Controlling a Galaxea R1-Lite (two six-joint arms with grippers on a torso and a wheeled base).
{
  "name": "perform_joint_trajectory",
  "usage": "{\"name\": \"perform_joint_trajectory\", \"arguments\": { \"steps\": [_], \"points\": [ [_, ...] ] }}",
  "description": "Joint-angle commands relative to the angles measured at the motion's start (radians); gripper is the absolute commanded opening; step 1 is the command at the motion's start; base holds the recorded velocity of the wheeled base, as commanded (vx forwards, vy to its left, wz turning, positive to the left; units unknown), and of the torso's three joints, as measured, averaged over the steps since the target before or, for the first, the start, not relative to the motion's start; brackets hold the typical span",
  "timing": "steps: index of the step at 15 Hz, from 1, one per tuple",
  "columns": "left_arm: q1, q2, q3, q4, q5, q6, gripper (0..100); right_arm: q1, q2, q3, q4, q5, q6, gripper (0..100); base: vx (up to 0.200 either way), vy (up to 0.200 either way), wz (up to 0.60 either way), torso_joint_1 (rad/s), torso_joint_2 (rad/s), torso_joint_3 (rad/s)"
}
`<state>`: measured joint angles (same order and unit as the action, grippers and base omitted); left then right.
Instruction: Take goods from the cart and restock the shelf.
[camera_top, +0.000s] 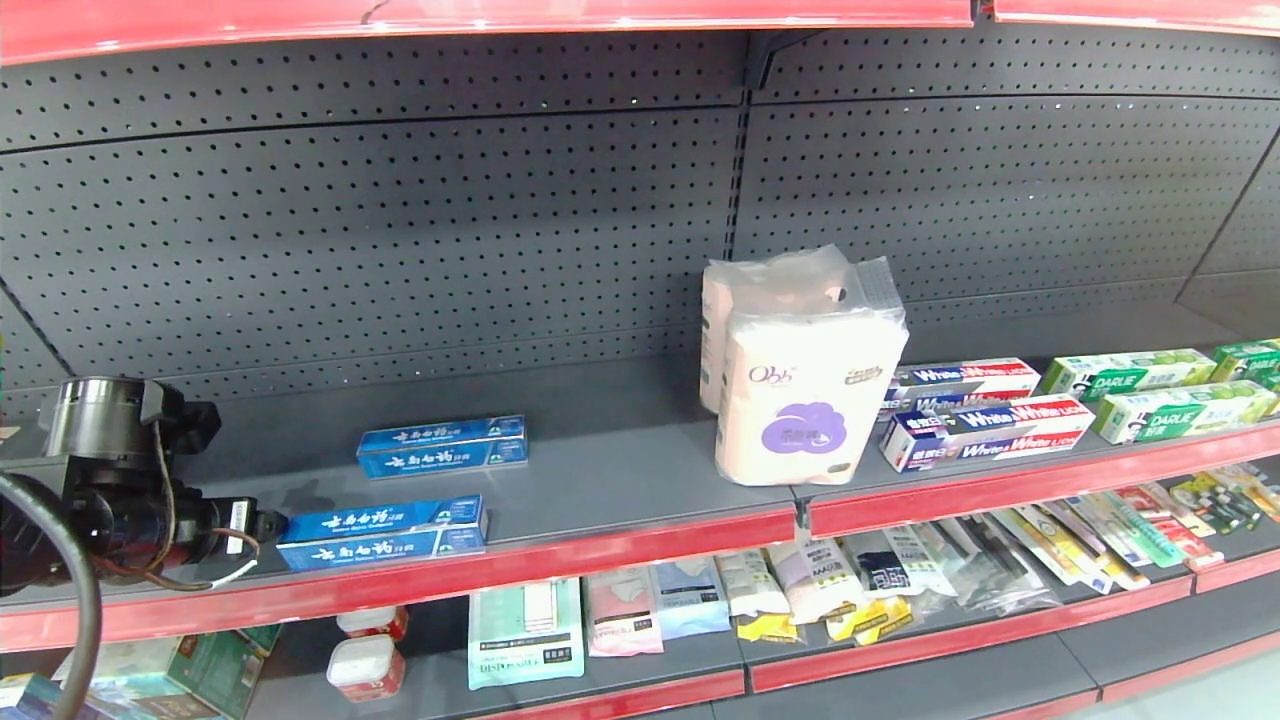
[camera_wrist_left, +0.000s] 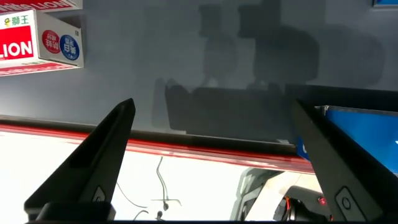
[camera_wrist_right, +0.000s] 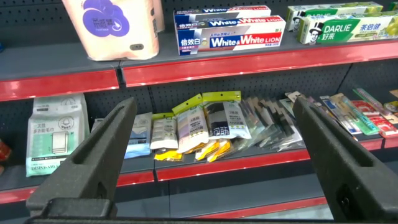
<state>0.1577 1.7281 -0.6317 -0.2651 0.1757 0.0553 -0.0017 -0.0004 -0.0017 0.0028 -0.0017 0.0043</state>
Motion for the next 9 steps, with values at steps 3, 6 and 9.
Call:
{"name": "perform_joint_trajectory", "arguments": {
  "steps": [3, 6, 9],
  "points": [
    [-0.010, -0.002, 0.001, 0.000, 0.001, -0.002, 100, 0.002, 0.000, 0.000, 0.000, 0.000, 0.000, 100, 0.000, 0.000, 0.00, 0.000, 0.00, 0.000],
    [-0.021, -0.002, -0.003, 0.000, 0.001, -0.011, 100, 0.000, 0.002, 0.000, 0.000, 0.000, 0.000, 100, 0.000, 0.000, 0.00, 0.000, 0.00, 0.000],
    [-0.033, 0.001, -0.010, 0.000, 0.001, -0.015, 100, 0.000, 0.000, 0.000, 0.000, 0.000, 0.000, 100, 0.000, 0.000, 0.00, 0.000, 0.00, 0.000]
  ]
}}
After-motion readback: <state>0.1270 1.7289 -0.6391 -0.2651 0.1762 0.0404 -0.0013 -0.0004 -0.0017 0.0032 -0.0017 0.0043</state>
